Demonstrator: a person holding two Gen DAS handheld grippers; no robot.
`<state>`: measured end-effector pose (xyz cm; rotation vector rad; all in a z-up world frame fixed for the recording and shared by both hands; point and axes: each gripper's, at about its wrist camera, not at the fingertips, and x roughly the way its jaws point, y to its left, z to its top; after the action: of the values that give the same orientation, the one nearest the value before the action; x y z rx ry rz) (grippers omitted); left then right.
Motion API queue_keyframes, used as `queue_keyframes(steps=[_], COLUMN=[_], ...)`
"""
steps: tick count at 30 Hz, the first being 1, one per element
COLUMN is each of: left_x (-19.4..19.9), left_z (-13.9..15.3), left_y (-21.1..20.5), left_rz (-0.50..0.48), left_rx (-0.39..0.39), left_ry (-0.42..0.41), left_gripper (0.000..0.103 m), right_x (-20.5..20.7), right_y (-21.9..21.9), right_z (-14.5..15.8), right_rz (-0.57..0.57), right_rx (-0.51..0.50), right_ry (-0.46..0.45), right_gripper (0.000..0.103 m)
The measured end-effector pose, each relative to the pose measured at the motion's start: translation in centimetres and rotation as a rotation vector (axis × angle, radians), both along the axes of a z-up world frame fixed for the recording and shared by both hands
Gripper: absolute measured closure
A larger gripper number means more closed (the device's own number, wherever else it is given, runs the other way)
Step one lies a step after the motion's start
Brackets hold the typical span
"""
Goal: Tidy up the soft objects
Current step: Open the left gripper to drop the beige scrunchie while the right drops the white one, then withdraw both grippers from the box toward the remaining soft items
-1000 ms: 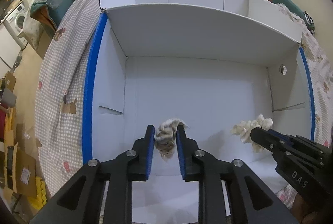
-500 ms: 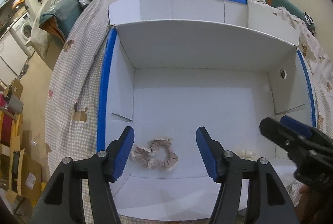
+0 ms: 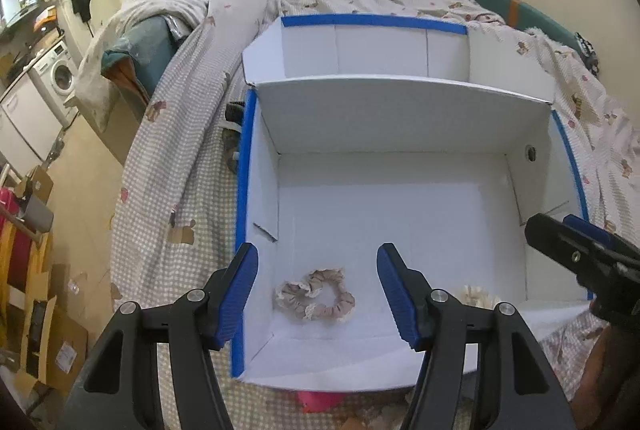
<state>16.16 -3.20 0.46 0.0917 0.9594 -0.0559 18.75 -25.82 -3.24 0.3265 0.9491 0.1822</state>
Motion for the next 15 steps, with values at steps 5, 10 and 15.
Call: queue_keyframes(steps=[5,10,15], left_x=[-1.6,-3.4,-5.7], left_z=[0.9,1.4,0.9], left_y=[1.5,2.9,3.6], left_rz=[0.013,0.048,0.045], left_rx=[-0.051,-0.104,-0.071], left_ry=[-0.007,-0.003,-0.046], left_gripper=[0.043,0.043,0.043], right_x=[-2.0,-5.0,-7.6], right_y=[0.8,1.1,1.5], right_z=[1.2,1.7,3.6], right_rz=[0.040,0.045,0.041], right_rx=[-0.034,-0.015,-0.084], right_ry=[-0.018,-0.005,-0.074], right_gripper=[0.000,0.000,0.000])
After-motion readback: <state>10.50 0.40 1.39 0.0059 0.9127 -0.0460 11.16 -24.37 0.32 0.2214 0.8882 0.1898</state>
